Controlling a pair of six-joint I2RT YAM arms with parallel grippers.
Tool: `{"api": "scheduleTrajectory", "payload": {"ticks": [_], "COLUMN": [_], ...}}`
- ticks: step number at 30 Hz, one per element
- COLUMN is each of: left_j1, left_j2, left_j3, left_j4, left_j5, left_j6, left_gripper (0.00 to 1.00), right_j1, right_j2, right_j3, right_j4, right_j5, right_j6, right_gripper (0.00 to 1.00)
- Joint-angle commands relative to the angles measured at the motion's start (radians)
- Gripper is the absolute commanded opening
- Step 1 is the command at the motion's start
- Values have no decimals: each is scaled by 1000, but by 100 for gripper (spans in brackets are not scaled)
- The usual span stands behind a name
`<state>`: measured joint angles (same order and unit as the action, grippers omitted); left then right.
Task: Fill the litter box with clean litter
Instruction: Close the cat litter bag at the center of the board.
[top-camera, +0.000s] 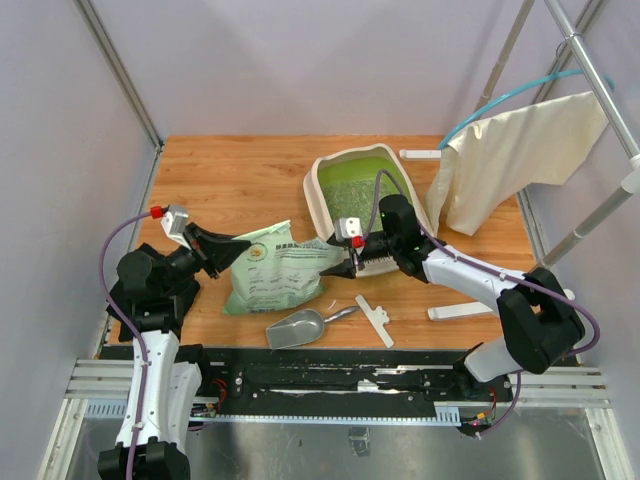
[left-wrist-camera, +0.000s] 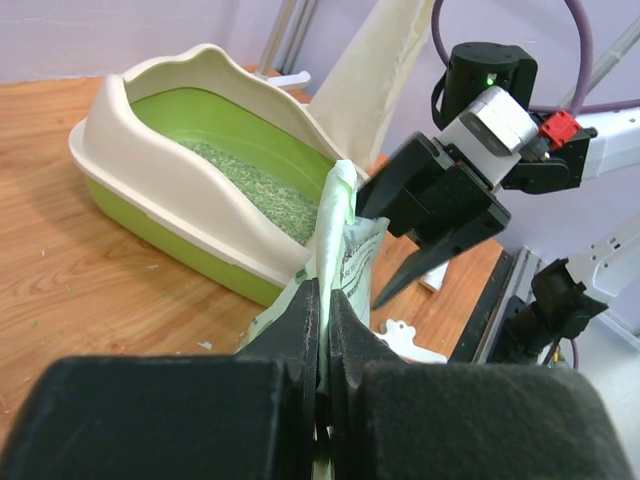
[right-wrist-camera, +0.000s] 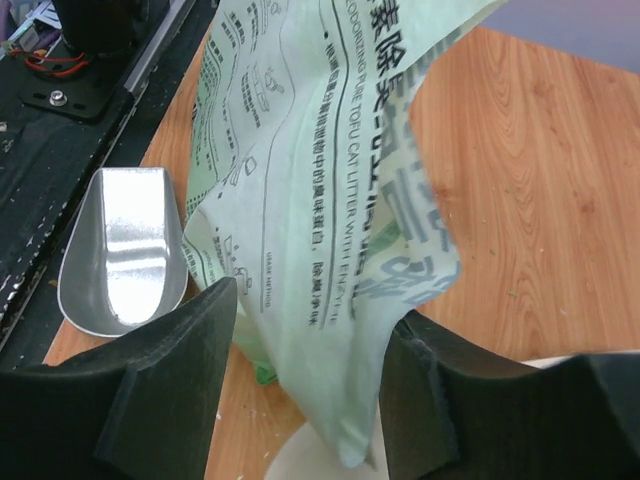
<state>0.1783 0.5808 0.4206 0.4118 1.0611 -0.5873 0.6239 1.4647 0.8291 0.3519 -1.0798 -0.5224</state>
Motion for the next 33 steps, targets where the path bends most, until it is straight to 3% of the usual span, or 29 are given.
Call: {"api": "scheduleTrajectory", "payload": {"ticks": [1,2,3,5,11,16,20,23,26,30,33], "left_j1": [6,5,6,5,5,5,4,5,4,4,4], "left_j2": [-25,-27,-32,-40,-45,-42,-35,-44,-43,-51,-48], "left_j3": [70,69,67,62,74,134,124,79,47,43,56], "left_j4": [130,126,120,113,22,-270,-329,-310,-316,-340,-365], "left_j5": [-94,-103,-115,-132,-158,-274,-277,-273,-248,-238,-240], "left_j6": [-3,-3,1,5,66,252,231,188,175,174,185], "left_gripper": [1,1,1,1,1,13,18,21,31,44,48], "right_j1": [10,10,10,9,2,-14,-12,1,3,3,3], "right_j2": [-14,-20,-27,-38,-68,-89,-94,-89,-61,-32,-8], "right_j3": [26,25,20,13,16,54,45,21,39,67,94], "right_j4": [-86,-101,-109,-102,-82,-81,-101,-122,-161,-136,-138], "right_j5": [15,16,26,56,120,62,31,49,94,100,94], "right_j6": [-44,-56,-63,-46,60,333,509,520,527,539,538], "right_gripper": [39,8,2,8,1,1,1,1,1,13,14]}}
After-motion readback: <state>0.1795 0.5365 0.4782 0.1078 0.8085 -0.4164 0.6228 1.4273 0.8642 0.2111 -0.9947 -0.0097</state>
